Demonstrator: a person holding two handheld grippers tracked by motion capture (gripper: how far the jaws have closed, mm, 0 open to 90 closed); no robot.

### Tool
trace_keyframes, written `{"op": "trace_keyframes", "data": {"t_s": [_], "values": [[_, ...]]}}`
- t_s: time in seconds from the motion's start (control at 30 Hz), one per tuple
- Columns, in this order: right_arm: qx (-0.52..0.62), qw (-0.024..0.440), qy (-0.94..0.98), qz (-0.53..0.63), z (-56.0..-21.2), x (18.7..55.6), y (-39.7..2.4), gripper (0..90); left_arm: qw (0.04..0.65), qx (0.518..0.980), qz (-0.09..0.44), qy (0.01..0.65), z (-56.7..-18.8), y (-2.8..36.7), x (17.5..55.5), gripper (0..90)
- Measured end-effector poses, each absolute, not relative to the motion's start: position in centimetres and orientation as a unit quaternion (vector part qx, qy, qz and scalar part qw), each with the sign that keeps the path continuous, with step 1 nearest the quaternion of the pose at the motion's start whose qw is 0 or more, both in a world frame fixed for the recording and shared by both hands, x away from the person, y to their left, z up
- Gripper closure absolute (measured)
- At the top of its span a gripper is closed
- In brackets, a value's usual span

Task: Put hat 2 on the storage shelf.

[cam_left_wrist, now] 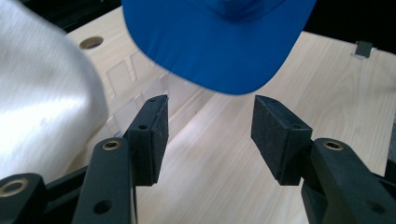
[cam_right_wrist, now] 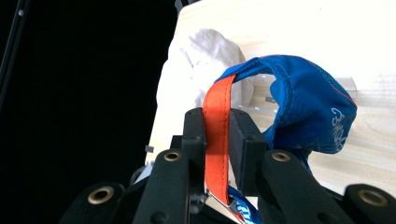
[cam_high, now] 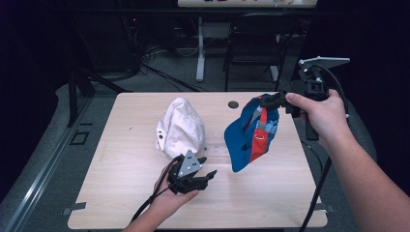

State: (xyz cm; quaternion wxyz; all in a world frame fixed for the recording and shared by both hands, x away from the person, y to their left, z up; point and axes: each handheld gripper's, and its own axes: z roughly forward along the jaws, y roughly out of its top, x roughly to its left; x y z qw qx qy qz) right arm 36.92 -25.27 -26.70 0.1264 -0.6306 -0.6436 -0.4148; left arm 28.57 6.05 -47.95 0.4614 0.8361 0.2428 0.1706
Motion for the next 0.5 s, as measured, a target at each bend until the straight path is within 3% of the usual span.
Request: {"op": "trace_keyframes", "data": {"t_s": [0.3, 0.5], "values": [[-0.640, 0.119, -0.630, -0.423, -26.3, 38.7, -24.8, 77.9, 0.473, 0.835, 0.179, 0.215, -46.6, 2.9, 28.8, 42.9], [-0.642, 0.119, -0.624, -0.430, -26.1, 39.5, -24.4, 78.0, 0.451, 0.844, 0.207, 0.203, -46.4, 0.2, 29.6, 42.3]]}}
